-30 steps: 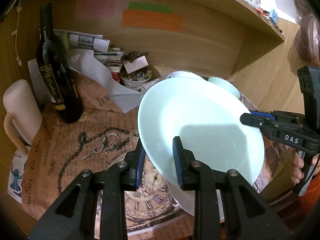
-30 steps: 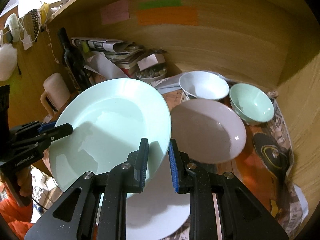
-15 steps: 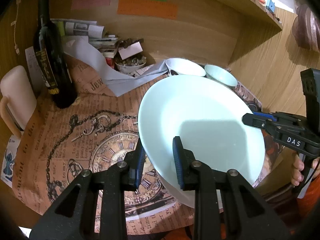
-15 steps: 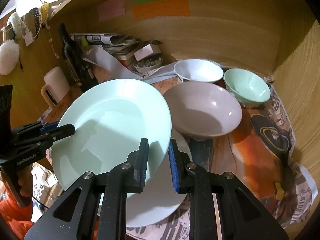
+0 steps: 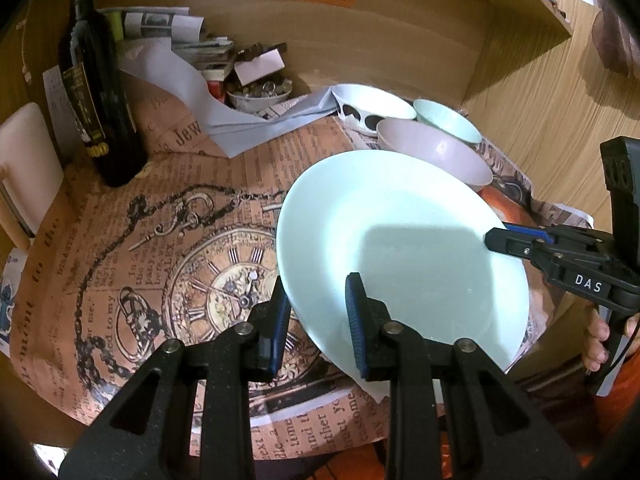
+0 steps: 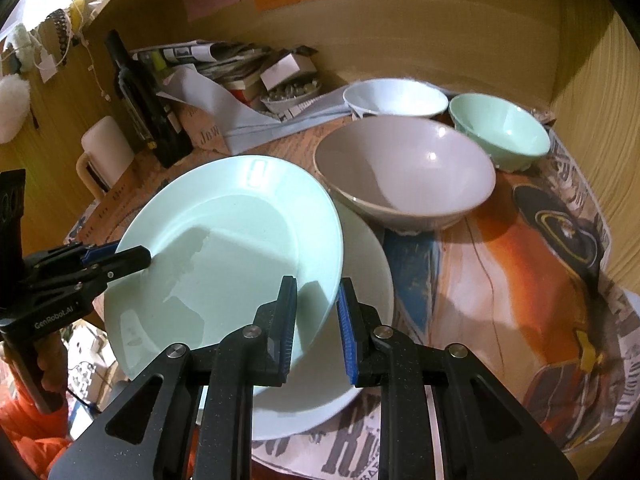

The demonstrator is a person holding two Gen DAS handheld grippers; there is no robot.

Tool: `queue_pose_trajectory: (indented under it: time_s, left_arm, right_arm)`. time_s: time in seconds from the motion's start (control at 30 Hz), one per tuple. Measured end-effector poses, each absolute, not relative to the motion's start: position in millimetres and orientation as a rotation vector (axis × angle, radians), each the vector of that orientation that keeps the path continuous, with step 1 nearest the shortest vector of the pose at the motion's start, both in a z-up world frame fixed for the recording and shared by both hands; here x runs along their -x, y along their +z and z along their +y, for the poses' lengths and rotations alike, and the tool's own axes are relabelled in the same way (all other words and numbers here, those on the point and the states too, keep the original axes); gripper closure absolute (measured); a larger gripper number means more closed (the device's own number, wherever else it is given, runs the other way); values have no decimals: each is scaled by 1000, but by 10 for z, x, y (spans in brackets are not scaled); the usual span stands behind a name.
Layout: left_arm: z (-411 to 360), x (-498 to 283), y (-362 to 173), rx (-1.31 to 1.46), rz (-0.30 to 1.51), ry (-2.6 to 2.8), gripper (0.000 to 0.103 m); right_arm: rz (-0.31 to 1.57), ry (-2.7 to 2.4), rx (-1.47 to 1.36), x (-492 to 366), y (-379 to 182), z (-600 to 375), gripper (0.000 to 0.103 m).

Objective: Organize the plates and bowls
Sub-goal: 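Lift the mint plate with both tools and carry it over the white plate, then lower the mint plate onto the white plate and open both tools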

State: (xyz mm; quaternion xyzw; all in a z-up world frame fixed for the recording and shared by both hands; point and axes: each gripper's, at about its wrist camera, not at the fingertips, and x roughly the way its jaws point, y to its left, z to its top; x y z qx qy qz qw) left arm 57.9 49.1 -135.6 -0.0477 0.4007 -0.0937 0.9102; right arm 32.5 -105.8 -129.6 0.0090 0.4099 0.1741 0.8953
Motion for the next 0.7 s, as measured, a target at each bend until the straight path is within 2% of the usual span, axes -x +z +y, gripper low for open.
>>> queue_pose_trajectory:
  time_s: [0.7]
  left_arm:
    - [368,-733,-1578,70,884,-213,76]
  right_arm:
    - [914,338,-61,-329,-1484,-1157,84]
